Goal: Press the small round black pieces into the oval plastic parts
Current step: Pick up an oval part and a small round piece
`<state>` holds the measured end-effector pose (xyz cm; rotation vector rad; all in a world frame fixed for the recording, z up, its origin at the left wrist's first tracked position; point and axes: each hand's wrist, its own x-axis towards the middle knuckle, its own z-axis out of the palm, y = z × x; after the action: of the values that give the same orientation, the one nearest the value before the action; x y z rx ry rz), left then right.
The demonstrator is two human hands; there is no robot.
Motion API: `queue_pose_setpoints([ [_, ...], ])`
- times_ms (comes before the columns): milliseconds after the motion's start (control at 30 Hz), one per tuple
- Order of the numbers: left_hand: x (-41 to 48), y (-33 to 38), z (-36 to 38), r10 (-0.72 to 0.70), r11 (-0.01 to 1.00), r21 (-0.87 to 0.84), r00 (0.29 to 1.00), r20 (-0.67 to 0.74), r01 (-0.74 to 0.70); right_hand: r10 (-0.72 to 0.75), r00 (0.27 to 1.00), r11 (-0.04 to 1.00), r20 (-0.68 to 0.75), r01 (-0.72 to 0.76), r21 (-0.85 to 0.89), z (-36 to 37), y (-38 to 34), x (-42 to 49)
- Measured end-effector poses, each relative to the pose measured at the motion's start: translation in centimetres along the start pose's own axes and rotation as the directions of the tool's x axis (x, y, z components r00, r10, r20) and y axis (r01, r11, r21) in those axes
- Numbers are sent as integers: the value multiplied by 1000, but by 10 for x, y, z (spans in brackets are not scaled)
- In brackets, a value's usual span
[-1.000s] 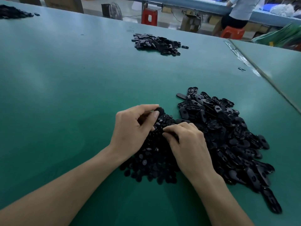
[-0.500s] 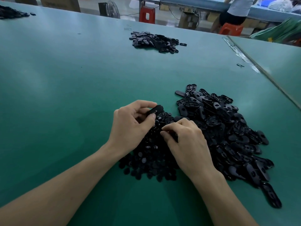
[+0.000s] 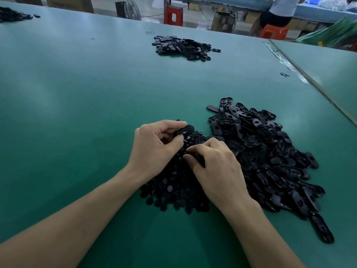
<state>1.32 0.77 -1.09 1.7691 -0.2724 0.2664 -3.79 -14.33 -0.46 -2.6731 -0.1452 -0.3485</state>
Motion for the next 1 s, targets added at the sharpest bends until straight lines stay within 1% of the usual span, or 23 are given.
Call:
queue_pose_setpoints([
  [167,1,-1,0,-7,1000,1,1000,-3,7,-3,1000,1000,-9,3,11,1,0,0],
  [267,1,-1,0,-4,1000,-11,1000,-9,4,3,998,1000,-55,-2,19,1,0,0],
  [467,1,-1,-2,7,1000,-20,1000,-5,-7,17,990,991,-139,2,133,-3,3,-2],
  [567,1,-1,-2,13,1000,-17,1000,-1,-13,30,988,979,-152,1,202,-4,6,-3],
  [667,1,-1,-1,6,1000,-26,1000,4,-6,28,984,973,-177,14,229,-7,7,-5],
  [733,1,-1,0,4,1000,-20,1000,9,-4,22,985,972,-172,19,235,-7,8,-5],
  [867,1,-2,0,5,1000,-15,1000,15,-5,50,994,970,-97,-25,242,-4,11,-6],
  [1000,1,-3,0,-9,1000,-9,1000,-4,8,37,990,976,-135,-7,219,-7,12,-6],
])
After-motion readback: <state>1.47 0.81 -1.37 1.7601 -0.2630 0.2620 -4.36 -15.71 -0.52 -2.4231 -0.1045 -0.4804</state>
